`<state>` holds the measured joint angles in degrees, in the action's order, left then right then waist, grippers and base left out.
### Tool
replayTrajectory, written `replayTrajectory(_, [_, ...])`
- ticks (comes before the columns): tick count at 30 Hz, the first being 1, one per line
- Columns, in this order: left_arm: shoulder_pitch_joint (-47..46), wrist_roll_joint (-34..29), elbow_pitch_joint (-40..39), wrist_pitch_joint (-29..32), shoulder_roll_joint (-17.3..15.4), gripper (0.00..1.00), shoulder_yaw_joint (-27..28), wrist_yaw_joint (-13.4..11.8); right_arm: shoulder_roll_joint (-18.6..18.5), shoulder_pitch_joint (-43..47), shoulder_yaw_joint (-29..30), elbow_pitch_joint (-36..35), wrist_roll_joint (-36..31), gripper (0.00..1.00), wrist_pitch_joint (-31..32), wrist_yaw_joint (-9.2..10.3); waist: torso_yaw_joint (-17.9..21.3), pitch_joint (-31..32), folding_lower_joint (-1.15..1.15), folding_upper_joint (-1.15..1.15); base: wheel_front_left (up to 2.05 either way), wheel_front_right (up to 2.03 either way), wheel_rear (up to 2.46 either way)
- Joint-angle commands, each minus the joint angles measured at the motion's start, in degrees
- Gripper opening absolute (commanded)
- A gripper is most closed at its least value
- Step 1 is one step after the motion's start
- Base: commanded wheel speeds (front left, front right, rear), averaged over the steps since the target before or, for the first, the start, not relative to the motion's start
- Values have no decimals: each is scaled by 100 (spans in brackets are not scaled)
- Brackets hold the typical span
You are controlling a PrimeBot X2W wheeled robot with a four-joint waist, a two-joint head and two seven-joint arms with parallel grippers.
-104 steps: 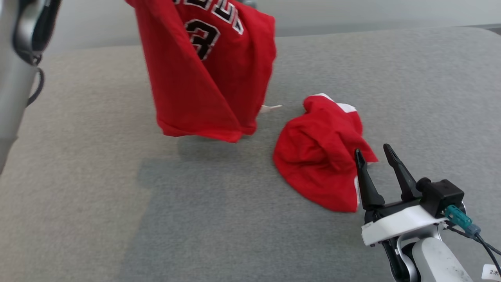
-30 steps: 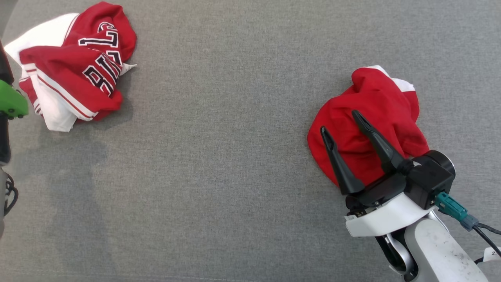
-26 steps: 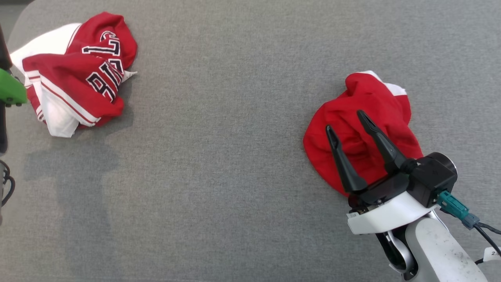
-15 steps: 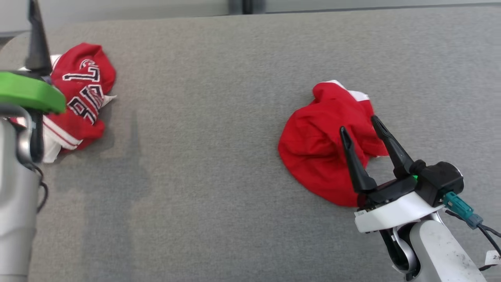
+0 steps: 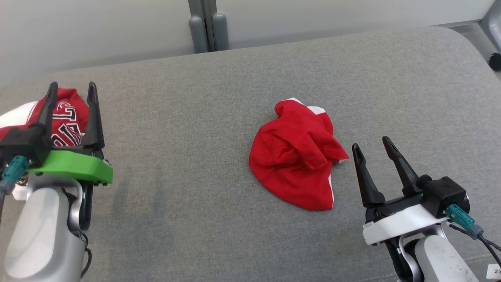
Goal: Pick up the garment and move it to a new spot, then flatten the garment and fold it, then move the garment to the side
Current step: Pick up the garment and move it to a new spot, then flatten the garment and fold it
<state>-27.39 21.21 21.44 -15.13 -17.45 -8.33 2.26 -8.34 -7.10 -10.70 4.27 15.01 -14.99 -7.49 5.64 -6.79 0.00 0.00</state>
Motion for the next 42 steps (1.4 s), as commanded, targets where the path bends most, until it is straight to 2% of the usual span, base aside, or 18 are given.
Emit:
replayTrajectory(1, [226, -45, -95, -2, 46, 100, 53, -1, 7, 90, 28, 23, 10, 100, -26, 0, 74, 172, 0, 0, 0, 0, 0])
replayTrajectory(20, [2177, -324, -764, -3, 710, 100, 570, 189, 67, 452, 218, 369, 3, 100, -25, 0, -228, 643, 0, 0, 0, 0, 0])
replayTrajectory(42, [2885, -649, -1115, -3, 1026, 100, 975, 375, 102, 659, 457, 460, 42, 100, -25, 0, -310, 731, 0, 0, 0, 0, 0])
